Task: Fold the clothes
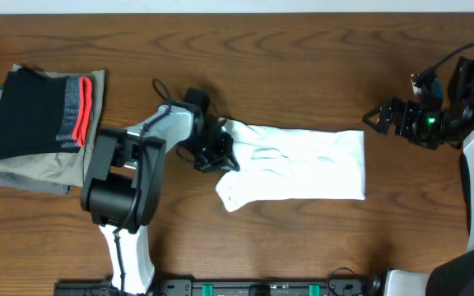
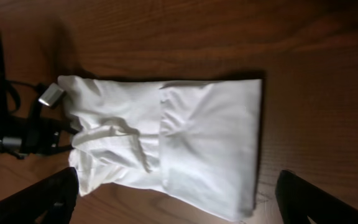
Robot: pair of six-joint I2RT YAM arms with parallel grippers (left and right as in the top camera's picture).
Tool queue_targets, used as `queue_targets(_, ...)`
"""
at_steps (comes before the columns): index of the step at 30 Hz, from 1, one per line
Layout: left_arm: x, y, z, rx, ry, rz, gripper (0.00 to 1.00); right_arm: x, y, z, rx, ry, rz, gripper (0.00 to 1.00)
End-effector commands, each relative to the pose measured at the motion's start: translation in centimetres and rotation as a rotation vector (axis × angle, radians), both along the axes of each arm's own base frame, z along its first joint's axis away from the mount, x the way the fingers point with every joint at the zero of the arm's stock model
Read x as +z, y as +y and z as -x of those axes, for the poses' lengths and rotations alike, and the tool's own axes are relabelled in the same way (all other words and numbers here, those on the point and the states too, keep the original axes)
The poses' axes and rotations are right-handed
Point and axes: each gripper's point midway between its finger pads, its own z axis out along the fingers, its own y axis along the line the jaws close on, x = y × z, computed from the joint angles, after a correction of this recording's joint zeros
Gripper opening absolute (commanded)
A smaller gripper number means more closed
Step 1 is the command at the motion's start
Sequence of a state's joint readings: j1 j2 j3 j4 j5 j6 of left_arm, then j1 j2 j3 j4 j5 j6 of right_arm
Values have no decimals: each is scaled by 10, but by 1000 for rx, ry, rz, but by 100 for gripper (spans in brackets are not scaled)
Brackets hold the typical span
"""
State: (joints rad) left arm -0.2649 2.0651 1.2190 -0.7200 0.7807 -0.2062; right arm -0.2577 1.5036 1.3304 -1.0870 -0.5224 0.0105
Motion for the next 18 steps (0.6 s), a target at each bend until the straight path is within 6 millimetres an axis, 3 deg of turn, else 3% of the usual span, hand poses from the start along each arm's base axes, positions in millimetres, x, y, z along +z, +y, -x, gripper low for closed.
queue_targets(1, 3, 28, -17, 25, -76, -108, 6, 0, 1, 1, 16, -5, 5, 99)
queue_targets(2, 5, 30, -19, 33, -79, -107, 6, 0, 1, 1, 16, -5, 5, 98)
queue_targets(4, 7, 35, -21, 47, -79, -107, 33, 0, 1, 1, 19, -7, 7, 98)
queue_targets(8, 8, 37, -19, 51, -68, -109, 76, 0, 1, 1, 19, -7, 7, 99)
queue_targets(9, 8, 36, -18, 49, -67, -106, 82, 0, 1, 1, 19, -8, 7, 98)
queue_targets(11, 8, 34, -18, 43, -68, -105, 87, 0, 1, 1, 19, -8, 8, 99)
queue_targets(18, 15, 16, -12, -43, -108, -17, 88, 0, 1, 1, 24, -9, 12, 98)
